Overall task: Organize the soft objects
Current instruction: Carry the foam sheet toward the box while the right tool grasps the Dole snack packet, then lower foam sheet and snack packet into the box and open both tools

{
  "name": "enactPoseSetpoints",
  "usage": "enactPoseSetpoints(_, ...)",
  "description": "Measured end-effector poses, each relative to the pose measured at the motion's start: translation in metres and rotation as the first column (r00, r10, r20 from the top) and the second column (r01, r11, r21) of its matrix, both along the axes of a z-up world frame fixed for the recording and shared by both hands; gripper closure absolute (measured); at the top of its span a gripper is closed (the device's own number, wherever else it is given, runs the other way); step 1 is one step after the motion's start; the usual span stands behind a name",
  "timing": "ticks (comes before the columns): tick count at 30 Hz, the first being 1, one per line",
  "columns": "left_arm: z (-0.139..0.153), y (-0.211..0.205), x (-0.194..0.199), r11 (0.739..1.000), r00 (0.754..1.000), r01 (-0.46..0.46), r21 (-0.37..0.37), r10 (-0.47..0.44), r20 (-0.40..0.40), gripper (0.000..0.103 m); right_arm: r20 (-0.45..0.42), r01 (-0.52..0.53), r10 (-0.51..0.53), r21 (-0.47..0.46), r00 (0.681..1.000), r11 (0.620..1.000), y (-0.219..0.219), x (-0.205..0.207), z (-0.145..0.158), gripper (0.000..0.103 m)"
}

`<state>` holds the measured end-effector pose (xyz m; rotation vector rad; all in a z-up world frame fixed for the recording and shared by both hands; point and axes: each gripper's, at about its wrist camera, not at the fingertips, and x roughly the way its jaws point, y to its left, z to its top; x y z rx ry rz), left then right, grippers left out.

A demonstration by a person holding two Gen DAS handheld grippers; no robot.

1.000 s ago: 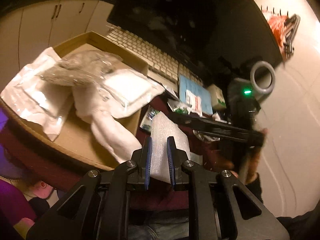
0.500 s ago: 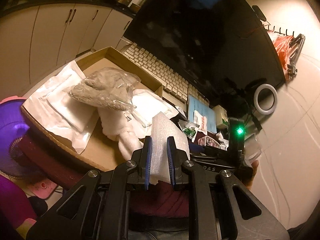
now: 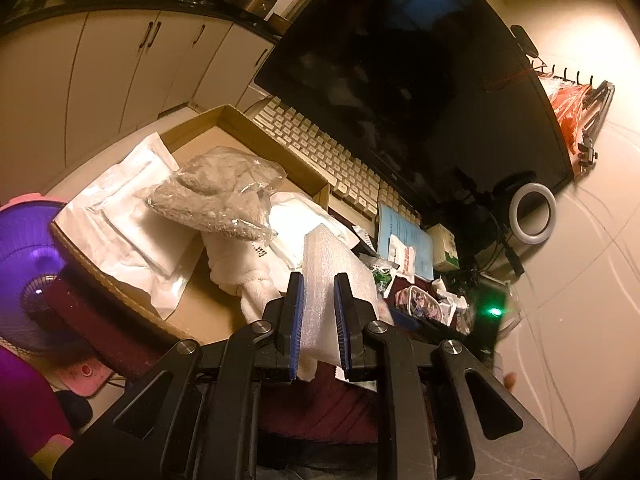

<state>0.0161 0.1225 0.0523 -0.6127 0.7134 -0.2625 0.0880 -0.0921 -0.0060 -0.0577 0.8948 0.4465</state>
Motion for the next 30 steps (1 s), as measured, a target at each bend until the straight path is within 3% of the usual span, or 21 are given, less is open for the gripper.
enactPoseSetpoints(6, 0.003, 0.0, 0.008, 1.0, 1.0, -0.004, -0.008, 0.004, 0.003, 0.089, 0.061, 0.007, -0.013, 0.086, 0.998, 0.996, -0.018, -0.013, 0.026, 0.049)
enactPoseSetpoints(11, 0.011, 0.007, 0.018, 1.0, 0.999, -0.027, -0.008, 0.027, 0.023, 0.089, 0.102, -0.025, 0.013, 0.122, 0.995, 0.992, -0.01, -0.013, 0.04, 0.049)
enactPoseSetpoints(22, 0.032, 0.051, 0.078, 0.982, 0.984, -0.18, 0.062, 0.179, 0.018, 0.089, 0.063, -0.059, 0.047, 0.201, 0.997, 0.978, 0.034, 0.027, 0.057, 0.049)
enactPoseSetpoints(30, 0.006, 0.076, 0.134, 0.962, 0.963, -0.247, 0.119, 0.258, -0.079, 0.089, 0.039, -0.019, 0.014, 0.129, 0.999, 0.991, 0.069, 0.065, 0.043, 0.049)
